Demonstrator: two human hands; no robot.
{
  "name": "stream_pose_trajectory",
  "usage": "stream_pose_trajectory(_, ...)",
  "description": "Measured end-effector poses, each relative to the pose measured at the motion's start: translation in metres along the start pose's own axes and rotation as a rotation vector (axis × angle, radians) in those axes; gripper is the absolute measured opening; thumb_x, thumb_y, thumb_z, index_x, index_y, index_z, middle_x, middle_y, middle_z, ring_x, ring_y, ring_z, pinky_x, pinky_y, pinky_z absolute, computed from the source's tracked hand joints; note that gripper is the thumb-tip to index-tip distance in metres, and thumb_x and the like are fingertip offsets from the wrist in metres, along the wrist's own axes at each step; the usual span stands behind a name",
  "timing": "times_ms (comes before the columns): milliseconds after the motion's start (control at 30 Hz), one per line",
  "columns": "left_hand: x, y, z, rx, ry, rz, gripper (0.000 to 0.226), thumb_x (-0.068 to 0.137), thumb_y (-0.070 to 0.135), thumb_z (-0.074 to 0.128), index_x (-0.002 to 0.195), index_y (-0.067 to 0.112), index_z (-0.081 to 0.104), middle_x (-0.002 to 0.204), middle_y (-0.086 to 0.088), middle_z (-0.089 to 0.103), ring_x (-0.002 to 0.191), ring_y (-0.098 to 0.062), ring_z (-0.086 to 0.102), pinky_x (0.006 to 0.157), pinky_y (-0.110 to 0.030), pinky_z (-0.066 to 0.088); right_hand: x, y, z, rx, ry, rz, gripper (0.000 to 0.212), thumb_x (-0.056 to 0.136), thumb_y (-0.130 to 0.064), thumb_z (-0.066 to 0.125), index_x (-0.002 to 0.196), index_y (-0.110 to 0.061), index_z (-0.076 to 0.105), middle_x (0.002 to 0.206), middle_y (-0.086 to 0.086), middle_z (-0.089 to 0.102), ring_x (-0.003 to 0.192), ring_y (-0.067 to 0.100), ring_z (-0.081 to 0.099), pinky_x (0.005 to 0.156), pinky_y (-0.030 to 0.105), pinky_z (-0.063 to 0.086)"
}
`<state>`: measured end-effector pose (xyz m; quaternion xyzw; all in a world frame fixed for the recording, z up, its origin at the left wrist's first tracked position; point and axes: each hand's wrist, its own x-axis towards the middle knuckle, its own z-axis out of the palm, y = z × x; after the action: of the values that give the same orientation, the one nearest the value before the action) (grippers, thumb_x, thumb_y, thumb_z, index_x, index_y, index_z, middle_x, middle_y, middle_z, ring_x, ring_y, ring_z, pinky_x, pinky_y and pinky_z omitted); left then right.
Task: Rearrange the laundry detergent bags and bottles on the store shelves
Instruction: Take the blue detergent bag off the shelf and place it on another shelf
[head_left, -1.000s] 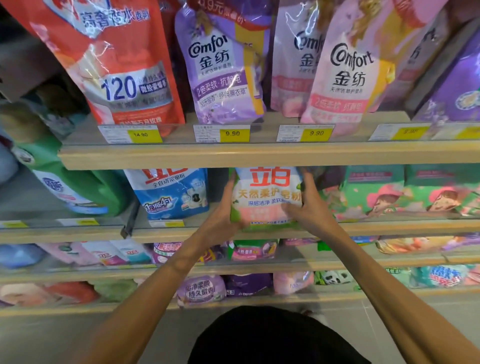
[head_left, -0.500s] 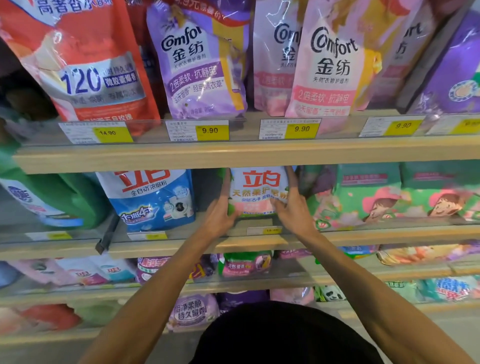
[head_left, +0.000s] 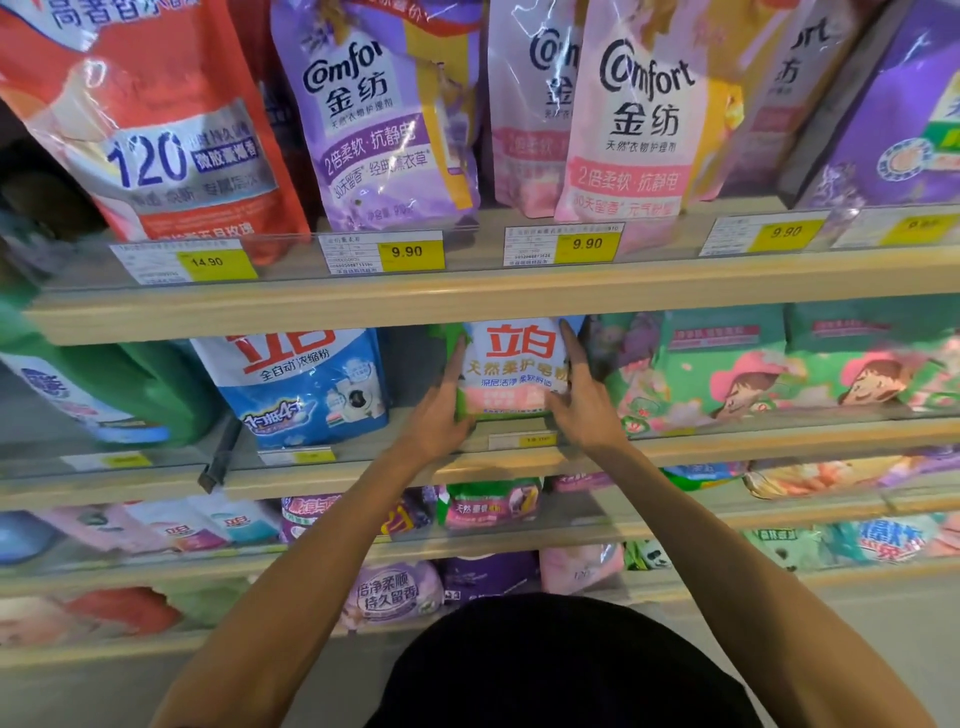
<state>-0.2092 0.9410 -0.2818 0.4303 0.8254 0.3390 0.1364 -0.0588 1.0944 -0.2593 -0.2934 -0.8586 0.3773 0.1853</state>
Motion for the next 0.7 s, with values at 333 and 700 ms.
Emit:
stream_pose_trajectory(333, -0.026, 0.030, -0.035, 0.173, -0.129, -0.161, 0.086, 0.091, 0.016, 0.062, 0.159, 0.031, 0.013, 0.147, -0.010, 0.046, 0.129, -0.031, 0.051, 0.099, -0.042, 0.046, -0.017, -0.031, -0.021, -0.148, -0.194, 0.129, 0.102, 0.082, -0.015, 0.059, 0.155, -0.039, -0.009, 0.132, 0.001, 0.054, 0.102, 0.025, 0.060, 0.089, 0.044, 0.053)
stream_pose_trajectory(700, -0.073, 0.071, -0.082, 0.790, -0.221, 0.054, 0.050, 0.098, 0.036, 0.050, 0.144, 0.020, 0.040, 0.146, -0.012, 0.041, 0.130, -0.036, 0.043, 0.102, -0.050, 0.044, -0.083, -0.099, -0.049, -0.846, -0.420, 0.127, 0.066, 0.094, -0.045, 0.060, 0.150, -0.023, 0.033, 0.158, 0.015, 0.025, 0.144, 0.035, 0.029, 0.113, 0.050, 0.031)
